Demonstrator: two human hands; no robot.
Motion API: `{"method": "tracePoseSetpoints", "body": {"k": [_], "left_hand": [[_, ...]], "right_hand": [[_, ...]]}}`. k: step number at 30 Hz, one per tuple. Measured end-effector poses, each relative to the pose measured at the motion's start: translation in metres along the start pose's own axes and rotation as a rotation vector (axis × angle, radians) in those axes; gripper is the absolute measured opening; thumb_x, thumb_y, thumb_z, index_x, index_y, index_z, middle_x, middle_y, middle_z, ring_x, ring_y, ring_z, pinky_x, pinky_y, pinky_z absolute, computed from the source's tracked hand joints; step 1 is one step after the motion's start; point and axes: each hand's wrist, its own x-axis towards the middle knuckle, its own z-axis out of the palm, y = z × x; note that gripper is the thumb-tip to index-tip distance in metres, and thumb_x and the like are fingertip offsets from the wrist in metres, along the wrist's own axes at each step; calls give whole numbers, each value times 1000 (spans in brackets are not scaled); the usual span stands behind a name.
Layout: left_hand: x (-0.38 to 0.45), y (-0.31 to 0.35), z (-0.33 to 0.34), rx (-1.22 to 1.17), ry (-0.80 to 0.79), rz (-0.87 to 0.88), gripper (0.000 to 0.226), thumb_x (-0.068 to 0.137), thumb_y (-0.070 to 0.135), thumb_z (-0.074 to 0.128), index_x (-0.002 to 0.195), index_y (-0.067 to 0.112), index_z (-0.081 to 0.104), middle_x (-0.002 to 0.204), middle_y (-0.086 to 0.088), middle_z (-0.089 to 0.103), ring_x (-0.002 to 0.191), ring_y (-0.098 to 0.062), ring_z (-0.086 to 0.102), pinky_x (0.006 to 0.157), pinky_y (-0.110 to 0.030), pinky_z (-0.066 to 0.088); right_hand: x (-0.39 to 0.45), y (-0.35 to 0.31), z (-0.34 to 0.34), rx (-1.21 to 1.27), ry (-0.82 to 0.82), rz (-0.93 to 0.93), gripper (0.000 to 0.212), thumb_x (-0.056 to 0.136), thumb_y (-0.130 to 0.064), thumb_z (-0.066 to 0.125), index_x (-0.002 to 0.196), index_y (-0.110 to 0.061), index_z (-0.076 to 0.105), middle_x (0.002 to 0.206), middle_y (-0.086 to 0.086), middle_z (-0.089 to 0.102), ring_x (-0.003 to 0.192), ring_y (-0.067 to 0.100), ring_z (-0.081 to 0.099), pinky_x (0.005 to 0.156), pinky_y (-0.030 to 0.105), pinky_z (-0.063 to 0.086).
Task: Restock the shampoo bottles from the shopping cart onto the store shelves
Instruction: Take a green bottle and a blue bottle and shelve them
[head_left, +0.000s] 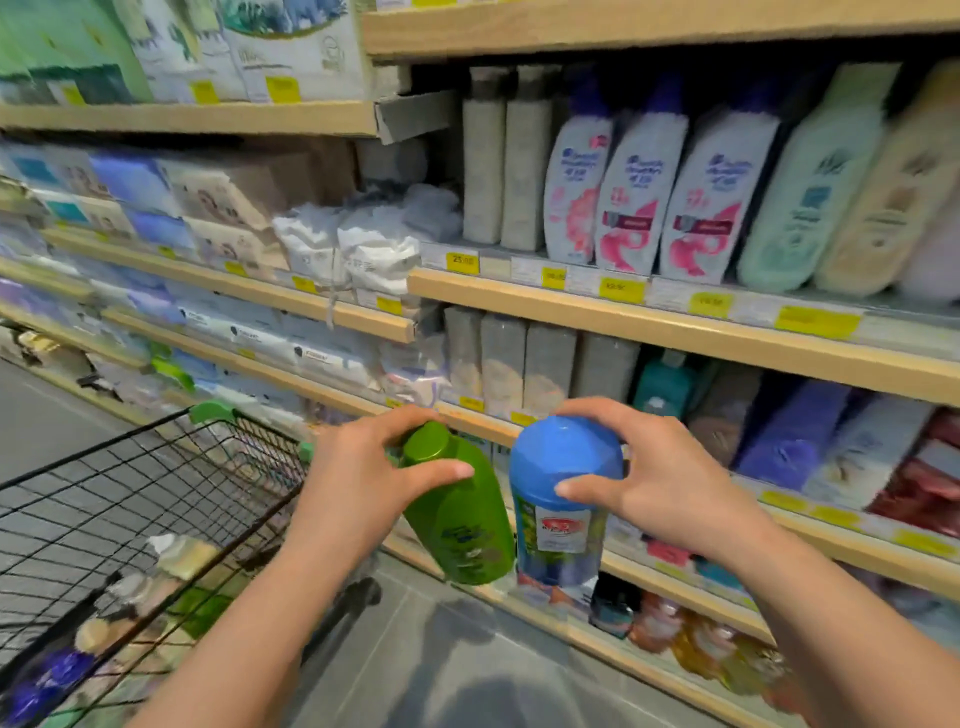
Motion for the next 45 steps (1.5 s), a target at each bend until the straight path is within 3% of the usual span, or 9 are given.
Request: {"method": "tracePoseSetpoints", "body": {"k": [3, 6, 12, 16, 19, 23, 28, 37, 45], "left_hand": [[-13, 25, 16, 4, -42, 101, 38, 59, 20, 80, 96, 20, 70, 78, 13, 59, 77, -5, 54, 63, 4, 33], [-29, 47, 29, 14, -92, 179, 41, 58, 22, 81, 97, 20, 70, 88, 6, 64, 87, -12, 58, 63, -9, 34], [-55, 85, 51, -2, -153, 271, 40, 58, 23, 80, 97, 20, 70, 86, 10, 61, 86, -7, 53, 64, 4, 31], [-77, 120, 69, -15, -187, 298, 38, 57, 25, 80, 94, 23, 70, 84, 8, 60, 84, -7, 52, 66, 4, 32], [-91, 159, 89, 11, -220, 343, 41, 59, 28, 78, 99, 26, 68, 90, 4, 62, 88, -9, 52, 65, -16, 34], [-109, 224, 134, 58, -204, 420, 44, 60, 32, 76, 102, 26, 67, 93, -4, 64, 86, -16, 52, 62, -13, 32], [-126, 308, 207, 0, -134, 409, 45, 60, 30, 77, 103, 27, 66, 92, -6, 62, 83, -17, 52, 64, -22, 32], [-133, 445, 314, -203, -85, 580, 46, 46, 59, 59, 89, 46, 61, 72, 24, 53, 74, 7, 50, 68, 3, 33], [-102, 521, 351, -291, 38, 861, 35, 59, 49, 60, 93, 41, 61, 78, 22, 51, 71, 6, 49, 69, -4, 38]], "right_hand": [[-33, 15, -13, -38, 47, 8, 55, 75, -33, 69, 123, -40, 44, 120, -3, 56, 104, 17, 52, 87, 33, 45], [-67, 26, -24, -12, 93, 22, 53, 75, -31, 69, 120, -42, 45, 105, -15, 52, 79, -2, 49, 73, 19, 41], [-132, 49, -46, 153, 212, 81, 56, 74, -20, 72, 87, -58, 33, 94, -32, 45, 93, 3, 47, 75, 5, 39], [-173, 66, -70, 163, 258, 113, 55, 74, -20, 72, 89, -57, 34, 97, -30, 46, 99, 5, 47, 82, 16, 38], [-203, 85, -97, 162, 305, 120, 55, 75, -20, 71, 88, -57, 34, 104, -18, 50, 104, 6, 46, 84, 19, 36], [-244, 128, -147, 172, 351, 103, 52, 75, -18, 70, 93, -53, 36, 100, -31, 43, 102, 4, 43, 88, 21, 39], [-293, 203, -225, 96, 375, 48, 53, 75, -16, 71, 98, -50, 37, 105, -22, 48, 101, -1, 43, 82, 9, 37], [-358, 303, -342, -170, 594, -69, 52, 62, -41, 59, 112, -38, 47, 101, -31, 47, 102, 1, 46, 81, -7, 26], [-377, 344, -412, -374, 759, -202, 47, 77, -29, 52, 123, -22, 45, 115, -22, 47, 115, -17, 38, 97, -2, 25]]}}
